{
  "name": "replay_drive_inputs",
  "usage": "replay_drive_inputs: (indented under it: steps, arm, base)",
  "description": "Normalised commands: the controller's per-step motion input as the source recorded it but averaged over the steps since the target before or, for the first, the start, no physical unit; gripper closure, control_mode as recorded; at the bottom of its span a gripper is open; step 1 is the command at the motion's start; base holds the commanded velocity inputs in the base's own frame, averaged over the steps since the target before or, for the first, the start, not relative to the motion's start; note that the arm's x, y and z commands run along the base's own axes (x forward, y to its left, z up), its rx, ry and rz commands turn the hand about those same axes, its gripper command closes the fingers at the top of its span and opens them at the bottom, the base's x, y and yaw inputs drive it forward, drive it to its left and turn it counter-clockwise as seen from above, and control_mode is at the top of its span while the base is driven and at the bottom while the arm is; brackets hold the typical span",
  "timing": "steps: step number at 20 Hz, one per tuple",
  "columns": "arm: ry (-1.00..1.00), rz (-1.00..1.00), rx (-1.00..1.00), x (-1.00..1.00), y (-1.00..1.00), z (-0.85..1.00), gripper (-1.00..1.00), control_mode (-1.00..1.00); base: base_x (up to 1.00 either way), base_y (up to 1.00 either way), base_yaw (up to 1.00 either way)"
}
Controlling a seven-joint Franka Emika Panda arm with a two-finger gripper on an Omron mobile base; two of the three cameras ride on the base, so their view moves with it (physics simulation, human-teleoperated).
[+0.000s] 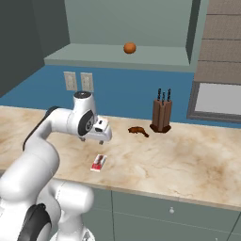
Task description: Pick the bar and honey bottle from the counter and place them in the cabinets closest to them.
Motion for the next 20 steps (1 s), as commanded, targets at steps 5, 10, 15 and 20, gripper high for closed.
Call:
replay_drive_inputs:
  steps: [5,10,15,20]
  arm:
    - [0.0,-0.05,0.0,0.18,-0.01,-0.53,-1.0,-1.0]
    - [0.0,-0.05,0.0,0.13,-0.02,-0.55,-1.0,-1.0]
    - [0.0,-0.04,0.0,0.06,-0.03,-0.59,-1.0,-1.0]
    - [0.0,-0.04,0.0,0.04,-0.04,-0.6,-1.0,-1.0]
  base:
    - [0.0,0.0,0.0]
    - [0.0,0.0,0.0]
    - [0.0,0.0,0.0]
    - [0.0,0.0,0.0]
